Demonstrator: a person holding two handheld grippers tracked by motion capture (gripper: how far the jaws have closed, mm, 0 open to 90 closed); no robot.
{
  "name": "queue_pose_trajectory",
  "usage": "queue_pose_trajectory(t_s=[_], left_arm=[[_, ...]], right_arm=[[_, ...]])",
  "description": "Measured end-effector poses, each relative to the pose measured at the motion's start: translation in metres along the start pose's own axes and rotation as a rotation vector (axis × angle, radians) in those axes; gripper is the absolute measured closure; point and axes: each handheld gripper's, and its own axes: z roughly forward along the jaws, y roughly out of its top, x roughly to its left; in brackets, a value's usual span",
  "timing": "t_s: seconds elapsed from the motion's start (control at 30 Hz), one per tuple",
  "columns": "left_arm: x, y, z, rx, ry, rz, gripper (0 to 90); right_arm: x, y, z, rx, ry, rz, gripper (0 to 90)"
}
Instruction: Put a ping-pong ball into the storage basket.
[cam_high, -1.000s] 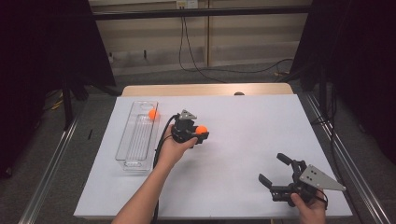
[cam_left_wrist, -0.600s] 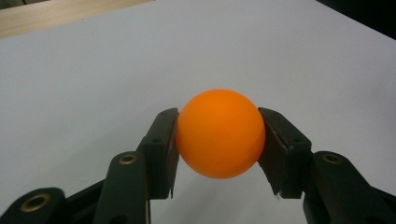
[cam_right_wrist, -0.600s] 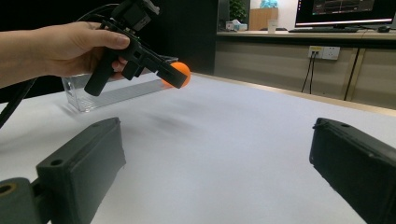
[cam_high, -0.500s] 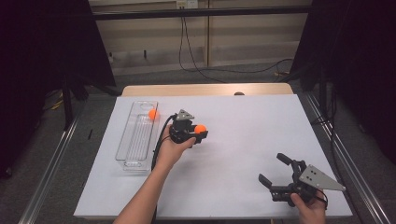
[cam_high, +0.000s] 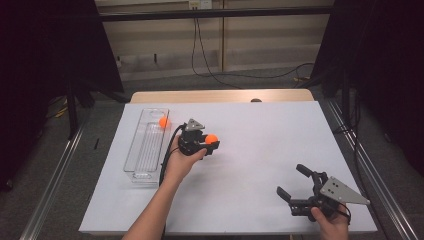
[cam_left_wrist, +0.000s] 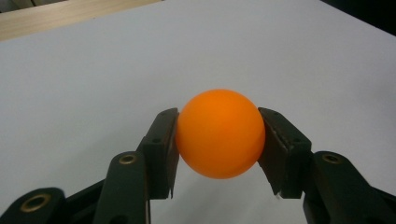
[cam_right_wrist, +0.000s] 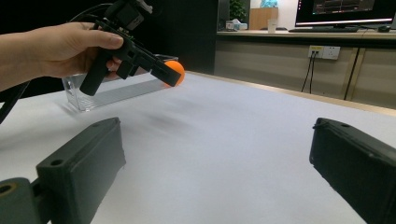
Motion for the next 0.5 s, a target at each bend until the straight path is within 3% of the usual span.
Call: queue_pose_trajectory(t_s=[0.27,0.5], left_arm=[[0.0028,-0.0048,-0.0062,-0.003,0.011,0.006,51.0],[0.0049,-0.0082,-0.0103,-0.006,0.013,-0.013,51.0]], right_arm=[[-0.0001,-0.0003,0.0002,0.002,-0.003,0.001,2.4],[0.0,-0.0009,0.0007,0.007,-0.003,-0.005,2.4]])
